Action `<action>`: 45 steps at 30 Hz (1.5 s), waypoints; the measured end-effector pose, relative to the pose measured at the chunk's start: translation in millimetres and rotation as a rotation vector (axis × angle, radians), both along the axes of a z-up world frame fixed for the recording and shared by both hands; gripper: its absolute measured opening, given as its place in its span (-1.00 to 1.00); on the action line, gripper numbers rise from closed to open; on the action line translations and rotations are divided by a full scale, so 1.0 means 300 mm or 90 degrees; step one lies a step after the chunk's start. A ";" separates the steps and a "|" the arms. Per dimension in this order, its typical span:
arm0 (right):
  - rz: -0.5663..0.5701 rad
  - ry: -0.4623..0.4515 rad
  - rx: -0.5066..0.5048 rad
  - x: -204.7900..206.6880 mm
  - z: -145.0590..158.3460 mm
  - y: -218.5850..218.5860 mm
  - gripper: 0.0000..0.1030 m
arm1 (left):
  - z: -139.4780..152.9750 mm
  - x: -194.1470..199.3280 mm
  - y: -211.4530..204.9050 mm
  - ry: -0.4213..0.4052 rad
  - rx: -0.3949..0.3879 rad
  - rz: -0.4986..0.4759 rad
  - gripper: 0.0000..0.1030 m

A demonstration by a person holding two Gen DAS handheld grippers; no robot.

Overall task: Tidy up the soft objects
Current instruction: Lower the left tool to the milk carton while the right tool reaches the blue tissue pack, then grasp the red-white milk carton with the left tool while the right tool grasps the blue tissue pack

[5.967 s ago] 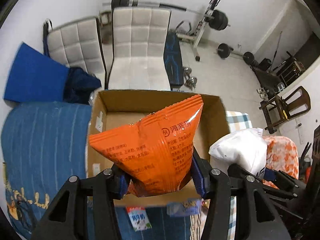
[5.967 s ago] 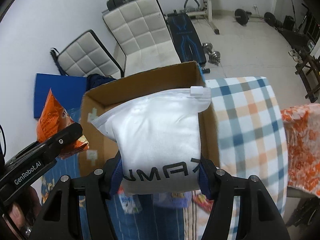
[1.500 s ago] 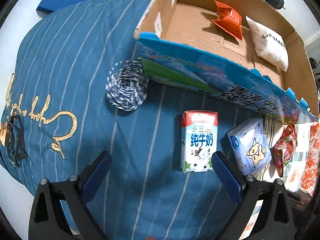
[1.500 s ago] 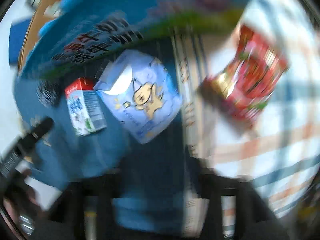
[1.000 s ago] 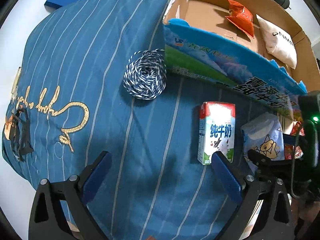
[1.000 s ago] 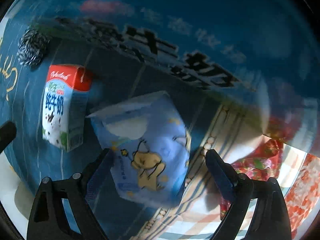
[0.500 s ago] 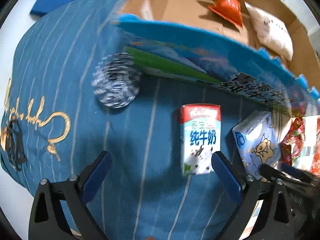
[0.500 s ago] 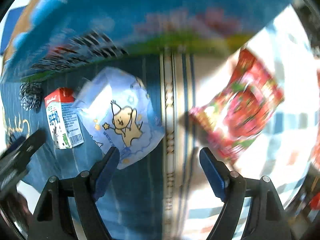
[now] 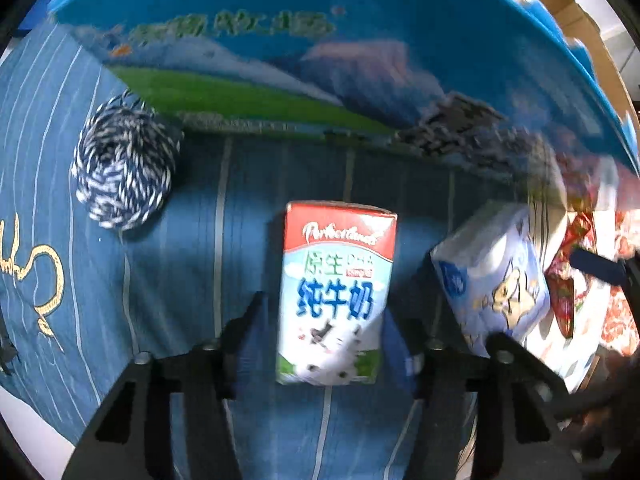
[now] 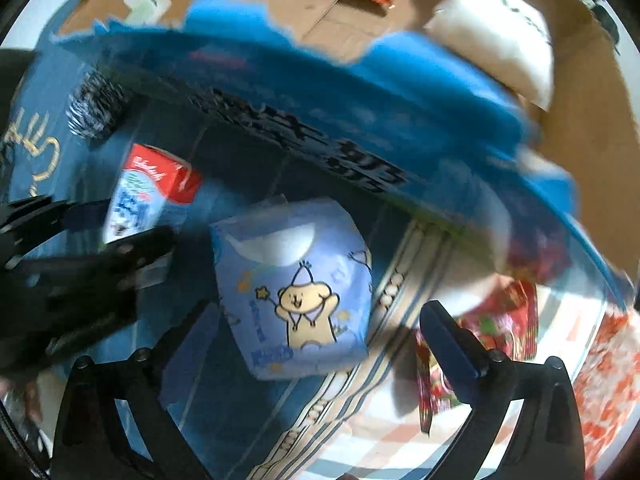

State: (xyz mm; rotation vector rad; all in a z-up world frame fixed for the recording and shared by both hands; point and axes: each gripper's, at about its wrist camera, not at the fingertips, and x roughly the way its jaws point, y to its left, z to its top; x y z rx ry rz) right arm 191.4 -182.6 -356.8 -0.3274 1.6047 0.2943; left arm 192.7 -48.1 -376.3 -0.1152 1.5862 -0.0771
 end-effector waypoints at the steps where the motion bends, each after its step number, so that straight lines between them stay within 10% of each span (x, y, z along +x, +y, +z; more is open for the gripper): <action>1: 0.012 0.007 -0.012 0.010 -0.028 0.036 1.00 | 0.005 -0.017 0.007 -0.003 0.005 0.002 -0.08; 7: 0.028 0.012 -0.037 0.071 -0.127 0.142 1.00 | 0.008 -0.090 0.087 -0.004 0.006 0.031 -0.04; 17: -0.271 0.074 0.050 0.058 -0.081 -0.078 0.84 | -0.081 -0.090 0.114 0.024 -0.018 0.056 0.11; 24: -0.069 -0.068 -0.008 0.045 0.064 0.049 0.91 | -0.089 -0.065 0.038 -0.008 0.029 0.017 0.01; 30: 0.045 -0.029 -0.046 0.032 -0.035 0.304 0.93 | -0.064 -0.068 0.043 -0.012 0.030 0.034 -0.14; 37: -0.057 0.016 -0.037 0.088 -0.095 0.344 0.46 | -0.073 -0.159 0.087 -0.003 0.032 0.058 -0.13; 45: -0.213 0.091 -0.001 0.037 -0.085 0.296 0.35 | -0.061 -0.178 0.071 -0.020 0.062 0.044 -0.09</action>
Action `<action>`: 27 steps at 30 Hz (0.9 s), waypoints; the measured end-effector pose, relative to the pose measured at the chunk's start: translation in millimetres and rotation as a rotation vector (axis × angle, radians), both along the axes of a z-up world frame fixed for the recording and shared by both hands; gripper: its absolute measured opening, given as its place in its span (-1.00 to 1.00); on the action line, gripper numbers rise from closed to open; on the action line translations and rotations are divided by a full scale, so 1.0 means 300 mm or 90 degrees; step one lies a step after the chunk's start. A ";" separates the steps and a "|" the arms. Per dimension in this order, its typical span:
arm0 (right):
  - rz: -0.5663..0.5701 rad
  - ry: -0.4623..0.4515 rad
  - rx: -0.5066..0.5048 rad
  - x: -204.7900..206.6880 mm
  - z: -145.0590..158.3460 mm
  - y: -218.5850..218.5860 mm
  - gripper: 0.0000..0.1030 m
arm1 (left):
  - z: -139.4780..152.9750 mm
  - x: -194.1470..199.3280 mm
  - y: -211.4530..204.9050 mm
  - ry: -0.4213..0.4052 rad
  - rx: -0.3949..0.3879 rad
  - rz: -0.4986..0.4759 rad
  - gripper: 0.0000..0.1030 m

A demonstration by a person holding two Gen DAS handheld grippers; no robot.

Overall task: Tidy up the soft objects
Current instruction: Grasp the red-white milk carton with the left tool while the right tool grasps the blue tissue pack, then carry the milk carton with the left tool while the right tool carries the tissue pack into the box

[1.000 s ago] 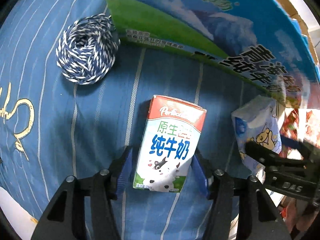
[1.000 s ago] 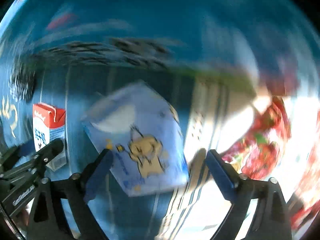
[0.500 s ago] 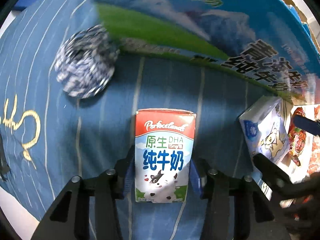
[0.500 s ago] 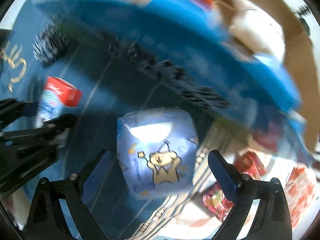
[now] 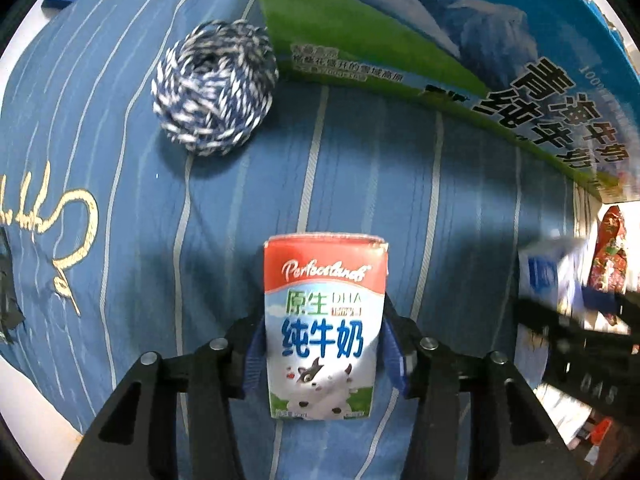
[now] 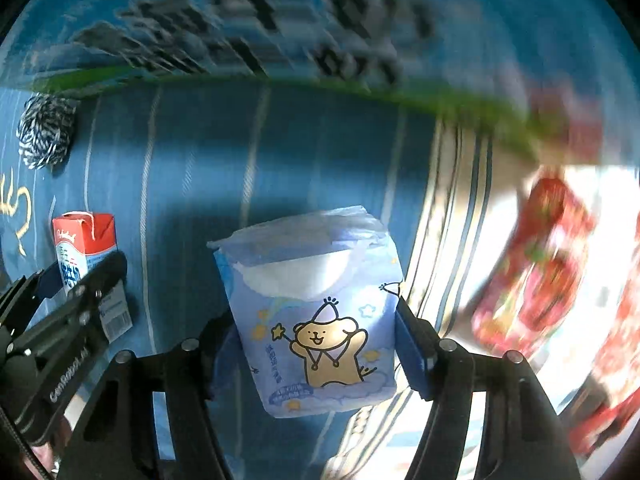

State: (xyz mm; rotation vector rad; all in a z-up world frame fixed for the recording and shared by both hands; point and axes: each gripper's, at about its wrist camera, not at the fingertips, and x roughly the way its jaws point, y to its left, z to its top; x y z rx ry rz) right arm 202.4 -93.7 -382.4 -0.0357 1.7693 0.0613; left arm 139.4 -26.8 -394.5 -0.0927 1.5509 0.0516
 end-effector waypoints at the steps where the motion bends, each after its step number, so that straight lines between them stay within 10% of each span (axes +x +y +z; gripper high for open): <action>1: -0.011 0.003 0.000 -0.006 -0.008 -0.002 0.35 | 0.001 -0.001 -0.006 -0.004 0.005 0.000 -0.09; 15: -0.049 -0.041 -0.002 -0.109 0.147 -0.193 -0.03 | 0.147 0.034 -0.052 -0.041 0.002 -0.013 -0.16; 27: -0.043 -0.123 0.027 -0.121 0.603 -0.312 -0.06 | 0.419 -0.022 -0.150 -0.121 -0.039 -0.055 -0.16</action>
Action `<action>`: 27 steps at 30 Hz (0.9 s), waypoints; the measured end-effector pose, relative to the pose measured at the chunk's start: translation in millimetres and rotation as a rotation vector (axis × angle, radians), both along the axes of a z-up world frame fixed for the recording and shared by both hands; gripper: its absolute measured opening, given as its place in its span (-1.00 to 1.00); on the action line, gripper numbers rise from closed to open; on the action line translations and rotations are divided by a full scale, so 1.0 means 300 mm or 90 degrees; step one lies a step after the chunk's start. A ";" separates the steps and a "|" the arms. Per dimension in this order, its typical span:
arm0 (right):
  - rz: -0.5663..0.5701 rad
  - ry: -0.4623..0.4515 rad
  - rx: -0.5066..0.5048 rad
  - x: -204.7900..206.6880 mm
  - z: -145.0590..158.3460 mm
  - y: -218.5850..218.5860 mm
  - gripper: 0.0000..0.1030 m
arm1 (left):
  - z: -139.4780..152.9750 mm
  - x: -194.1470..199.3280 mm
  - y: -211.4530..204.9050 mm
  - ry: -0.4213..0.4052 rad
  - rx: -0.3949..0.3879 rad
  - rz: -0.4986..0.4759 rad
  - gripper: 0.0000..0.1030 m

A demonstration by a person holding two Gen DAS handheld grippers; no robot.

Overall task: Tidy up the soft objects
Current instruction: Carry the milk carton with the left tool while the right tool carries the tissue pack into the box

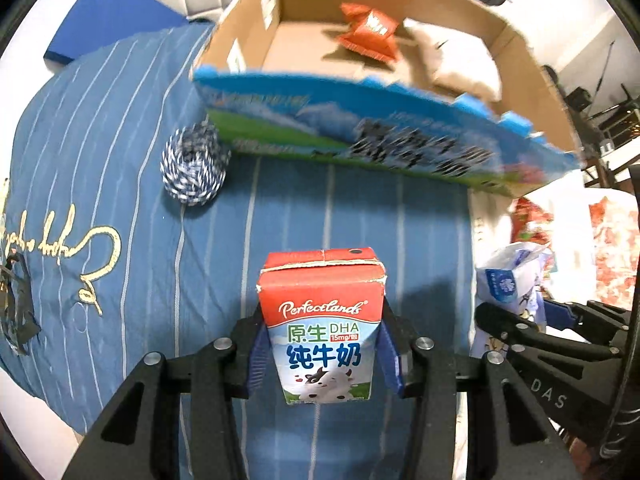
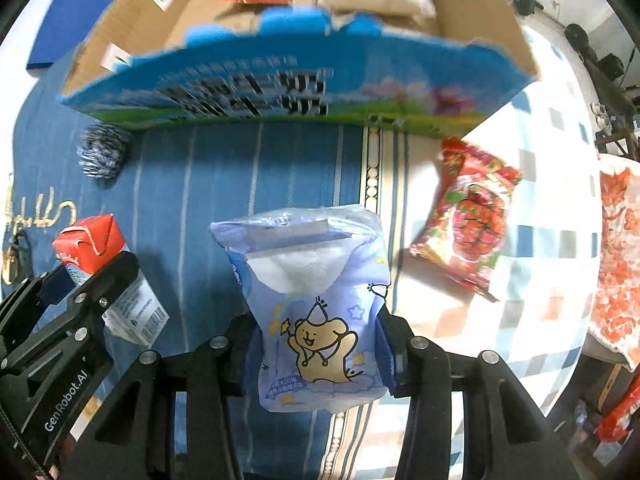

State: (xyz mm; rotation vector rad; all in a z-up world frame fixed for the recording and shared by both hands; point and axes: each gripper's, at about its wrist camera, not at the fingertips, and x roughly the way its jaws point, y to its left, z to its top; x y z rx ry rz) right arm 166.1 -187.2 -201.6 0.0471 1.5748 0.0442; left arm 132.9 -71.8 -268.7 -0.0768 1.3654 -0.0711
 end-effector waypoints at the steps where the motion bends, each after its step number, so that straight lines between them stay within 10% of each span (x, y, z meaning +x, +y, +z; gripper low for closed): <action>1: -0.001 -0.007 0.002 0.005 0.038 -0.005 -0.06 | 0.031 -0.017 -0.006 -0.009 0.000 -0.003 -0.16; 10: -0.008 -0.085 0.030 -0.102 0.244 -0.135 -0.06 | 0.229 -0.033 -0.013 -0.087 -0.013 -0.027 -0.16; 27: -0.046 -0.210 0.093 0.048 0.280 -0.220 -0.06 | 0.497 0.176 -0.032 -0.169 -0.097 -0.058 -0.16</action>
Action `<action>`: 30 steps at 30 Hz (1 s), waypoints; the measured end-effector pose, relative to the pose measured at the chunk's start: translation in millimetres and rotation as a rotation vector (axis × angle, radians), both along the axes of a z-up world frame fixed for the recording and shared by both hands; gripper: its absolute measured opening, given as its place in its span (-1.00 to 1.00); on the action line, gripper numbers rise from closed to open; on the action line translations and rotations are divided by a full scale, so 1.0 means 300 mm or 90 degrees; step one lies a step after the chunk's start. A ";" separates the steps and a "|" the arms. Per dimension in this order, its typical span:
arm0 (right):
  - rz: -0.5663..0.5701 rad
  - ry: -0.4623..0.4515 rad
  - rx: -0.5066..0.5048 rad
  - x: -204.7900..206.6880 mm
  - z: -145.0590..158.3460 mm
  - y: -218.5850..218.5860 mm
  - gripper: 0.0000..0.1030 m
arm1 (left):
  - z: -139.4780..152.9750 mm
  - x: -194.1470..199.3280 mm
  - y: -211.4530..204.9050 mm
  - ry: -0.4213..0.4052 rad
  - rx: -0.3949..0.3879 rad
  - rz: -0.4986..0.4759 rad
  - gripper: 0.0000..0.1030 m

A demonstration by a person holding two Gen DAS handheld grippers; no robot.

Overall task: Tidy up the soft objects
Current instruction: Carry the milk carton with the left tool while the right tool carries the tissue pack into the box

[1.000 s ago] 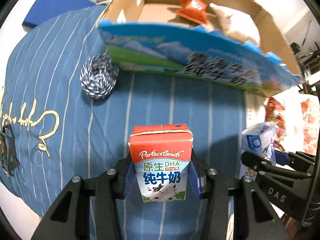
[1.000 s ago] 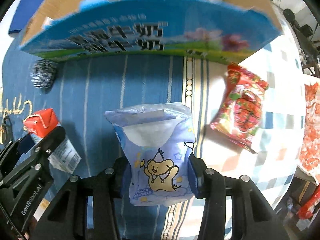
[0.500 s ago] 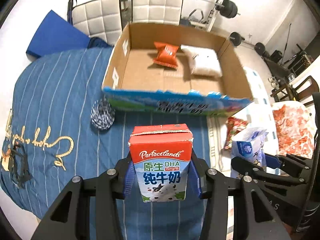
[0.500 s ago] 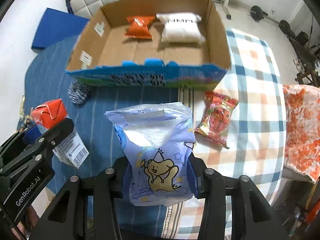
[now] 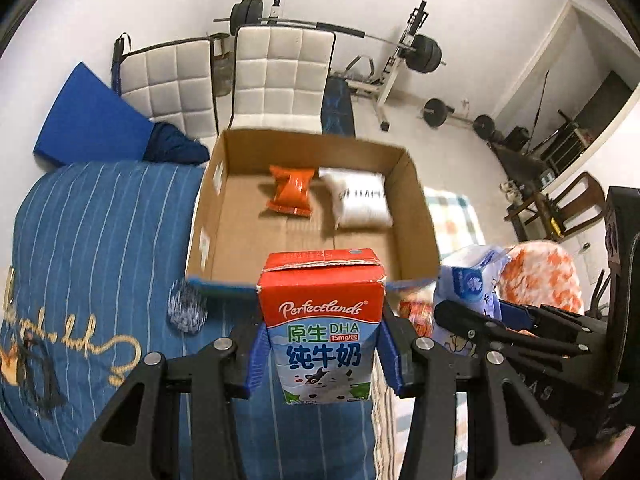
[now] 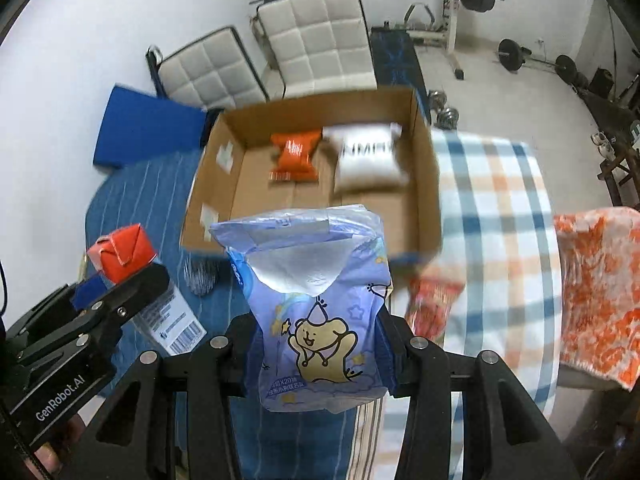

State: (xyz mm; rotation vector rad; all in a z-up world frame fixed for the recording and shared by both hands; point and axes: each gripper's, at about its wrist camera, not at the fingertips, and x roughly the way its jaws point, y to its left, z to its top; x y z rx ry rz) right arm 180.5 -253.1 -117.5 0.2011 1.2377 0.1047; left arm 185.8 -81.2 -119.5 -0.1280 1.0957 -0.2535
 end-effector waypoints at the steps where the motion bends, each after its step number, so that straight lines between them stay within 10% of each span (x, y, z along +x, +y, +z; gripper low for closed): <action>1: -0.006 -0.005 -0.003 0.035 0.003 -0.011 -0.06 | 0.004 0.034 0.001 -0.001 -0.001 -0.001 -0.16; 7: -0.019 0.024 0.002 0.236 -0.093 -0.045 -0.06 | -0.069 0.244 0.007 0.038 -0.001 -0.006 -0.16; 16: -0.027 0.144 -0.037 0.490 -0.443 -0.030 -0.06 | -0.424 0.525 -0.002 0.192 0.024 -0.005 -0.16; 30: 0.006 0.255 -0.056 0.566 -0.750 -0.054 -0.05 | -0.792 0.646 -0.148 0.395 -0.074 -0.036 -0.15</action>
